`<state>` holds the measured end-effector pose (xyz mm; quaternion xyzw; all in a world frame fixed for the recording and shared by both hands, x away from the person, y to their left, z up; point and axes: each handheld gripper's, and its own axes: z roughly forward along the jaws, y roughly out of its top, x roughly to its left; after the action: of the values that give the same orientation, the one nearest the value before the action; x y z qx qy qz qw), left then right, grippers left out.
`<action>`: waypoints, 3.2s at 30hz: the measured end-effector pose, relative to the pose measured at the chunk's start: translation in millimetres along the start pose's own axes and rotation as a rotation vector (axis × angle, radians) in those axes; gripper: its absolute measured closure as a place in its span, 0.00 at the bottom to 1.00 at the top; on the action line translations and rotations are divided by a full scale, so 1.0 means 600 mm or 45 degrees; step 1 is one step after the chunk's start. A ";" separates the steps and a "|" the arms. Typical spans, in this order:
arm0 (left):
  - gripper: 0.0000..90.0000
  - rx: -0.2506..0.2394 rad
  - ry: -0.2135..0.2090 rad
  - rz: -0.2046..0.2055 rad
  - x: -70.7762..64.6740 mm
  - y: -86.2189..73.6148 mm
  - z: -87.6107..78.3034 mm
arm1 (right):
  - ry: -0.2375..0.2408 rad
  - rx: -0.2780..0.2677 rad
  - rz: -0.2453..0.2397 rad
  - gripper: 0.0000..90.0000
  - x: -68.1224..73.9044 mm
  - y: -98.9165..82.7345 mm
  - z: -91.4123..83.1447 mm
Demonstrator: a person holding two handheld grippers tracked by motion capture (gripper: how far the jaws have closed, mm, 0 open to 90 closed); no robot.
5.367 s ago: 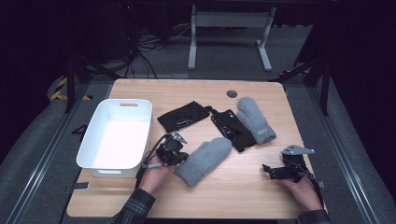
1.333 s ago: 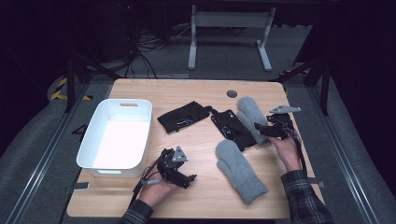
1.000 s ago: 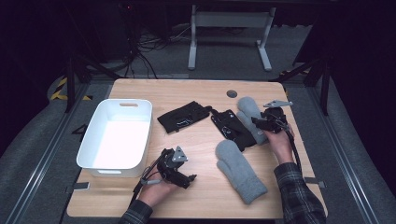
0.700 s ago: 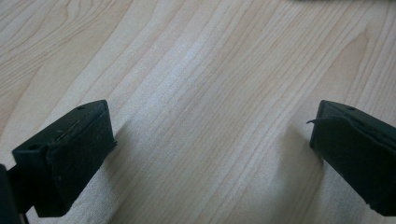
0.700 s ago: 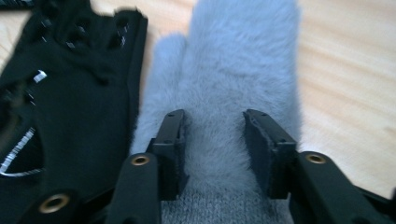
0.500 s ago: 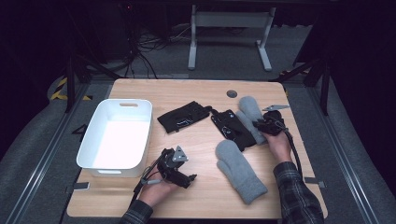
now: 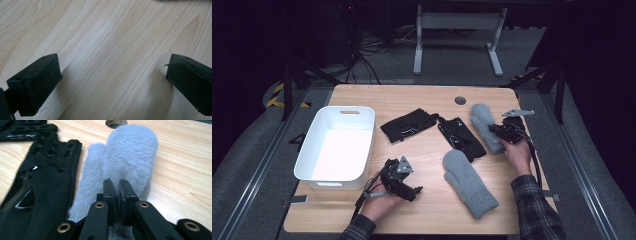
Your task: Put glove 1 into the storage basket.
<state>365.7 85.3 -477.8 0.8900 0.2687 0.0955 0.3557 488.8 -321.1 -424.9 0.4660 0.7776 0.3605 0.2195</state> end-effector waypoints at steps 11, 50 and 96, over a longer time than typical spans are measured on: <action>0.00 -0.001 0.000 -0.002 0.000 0.000 0.001 | 0.040 -0.057 -0.024 0.96 0.016 0.002 -0.076; 0.00 0.000 0.003 -0.009 -0.001 0.002 0.002 | 0.319 -0.035 -0.151 0.96 0.224 -0.096 -0.200; 1.00 -0.124 -0.307 0.093 -0.116 0.138 0.007 | 0.337 0.187 -0.162 1.00 0.134 -0.184 -0.184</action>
<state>342.8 -5.3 -422.6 0.8860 0.1863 0.0136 0.4244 313.6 -323.0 -438.5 0.3790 0.8519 0.3464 0.1029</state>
